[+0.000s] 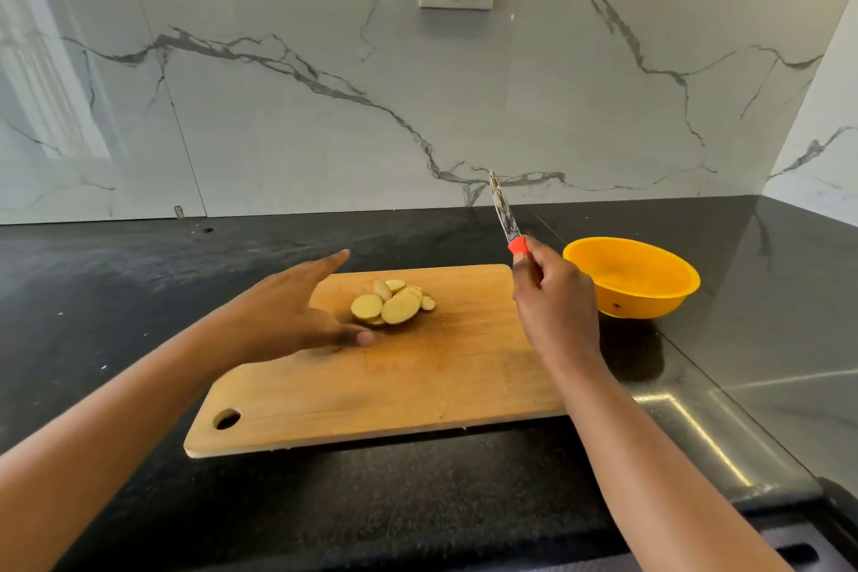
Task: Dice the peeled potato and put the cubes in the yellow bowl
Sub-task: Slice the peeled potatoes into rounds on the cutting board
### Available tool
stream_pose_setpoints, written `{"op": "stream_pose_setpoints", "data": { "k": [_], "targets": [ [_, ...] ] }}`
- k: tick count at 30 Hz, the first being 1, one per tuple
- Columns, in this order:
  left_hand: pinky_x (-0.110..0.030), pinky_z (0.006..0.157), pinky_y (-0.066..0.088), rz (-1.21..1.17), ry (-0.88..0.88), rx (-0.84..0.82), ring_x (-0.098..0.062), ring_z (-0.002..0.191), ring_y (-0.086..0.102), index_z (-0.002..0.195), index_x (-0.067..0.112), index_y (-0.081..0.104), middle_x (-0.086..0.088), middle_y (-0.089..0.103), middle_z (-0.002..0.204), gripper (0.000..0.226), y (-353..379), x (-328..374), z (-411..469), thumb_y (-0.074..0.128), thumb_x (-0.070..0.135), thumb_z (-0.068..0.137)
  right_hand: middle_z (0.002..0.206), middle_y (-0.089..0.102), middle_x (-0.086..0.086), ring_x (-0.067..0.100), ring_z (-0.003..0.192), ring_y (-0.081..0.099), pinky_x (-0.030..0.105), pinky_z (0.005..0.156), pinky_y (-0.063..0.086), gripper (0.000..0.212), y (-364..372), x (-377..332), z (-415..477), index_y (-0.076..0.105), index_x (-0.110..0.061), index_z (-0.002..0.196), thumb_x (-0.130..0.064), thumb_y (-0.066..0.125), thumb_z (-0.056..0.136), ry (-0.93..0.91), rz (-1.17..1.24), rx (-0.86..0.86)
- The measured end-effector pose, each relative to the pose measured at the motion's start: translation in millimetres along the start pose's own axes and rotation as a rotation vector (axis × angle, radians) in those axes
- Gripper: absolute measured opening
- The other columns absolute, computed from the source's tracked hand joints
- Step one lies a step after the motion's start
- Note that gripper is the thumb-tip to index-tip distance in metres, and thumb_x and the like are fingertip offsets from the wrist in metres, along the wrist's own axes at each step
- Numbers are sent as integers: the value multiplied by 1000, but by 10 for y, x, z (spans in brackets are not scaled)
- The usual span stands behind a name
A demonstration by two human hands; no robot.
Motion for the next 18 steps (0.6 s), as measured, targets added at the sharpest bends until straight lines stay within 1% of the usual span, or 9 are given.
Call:
{"op": "stream_pose_setpoints", "data": {
  "k": [3,7,8,10,12,13,15,16,18],
  "targets": [
    [-40,115,17,22,-7,86,-19,144,15,151,31,9,3,15,158,108,178,289,177,58,72,64,100,71,9,12,81,60,19,65,43,36,-9,12,4,56,-11,132,-24,48,99,11,20,5],
    [-45,117,16,-133,-152,378,-24,144,15,149,23,21,-5,19,157,79,380,444,430,53,58,86,104,70,9,21,91,65,25,71,49,37,-14,5,4,56,-12,133,-25,48,100,25,35,-5],
    [-47,117,15,-145,-199,420,-25,144,17,148,21,25,-6,22,156,73,401,447,479,49,57,89,104,70,9,21,91,65,28,73,51,37,-17,4,4,56,-12,133,-26,48,100,27,40,-4],
    [-50,114,23,-199,-272,454,-28,137,31,142,18,38,-8,37,148,63,421,444,560,44,56,92,103,71,8,21,91,65,33,77,54,36,-13,1,0,56,-13,132,-26,48,100,29,48,-4],
    [-49,109,31,-254,-312,401,-27,122,48,125,13,55,-9,54,132,57,468,488,645,37,57,94,103,71,8,20,89,65,34,77,56,37,-16,6,-4,55,-14,133,-26,48,100,37,51,-4],
    [-49,110,29,-264,-330,361,-27,116,51,113,12,60,-7,59,123,56,505,521,678,31,57,95,102,71,8,19,89,66,34,76,56,37,-18,9,-2,55,-14,134,-27,48,99,42,56,-2],
    [-50,113,16,-256,-352,348,-26,115,50,96,14,60,-6,60,111,57,558,561,692,23,57,97,101,71,8,20,88,66,35,76,57,37,-22,12,-2,55,-13,133,-27,48,99,45,70,2],
    [-51,114,16,-258,-348,376,-26,114,51,88,16,58,-6,59,105,56,574,553,680,21,57,98,101,71,9,20,88,66,34,76,56,37,-27,11,-4,55,-13,133,-27,47,99,45,75,5],
    [-51,109,29,-290,-333,451,-24,103,53,76,21,49,-4,57,97,51,588,498,631,18,55,99,98,71,8,18,85,65,30,73,54,36,-47,9,1,57,-13,132,-27,47,100,45,84,15]
  ]
}}
Point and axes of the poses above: each hand's wrist, its own z-axis towards the middle knuckle, its own y-axis out of the palm, x = y × z, the point moved 4 cm from there along z, towards the middle knuckle
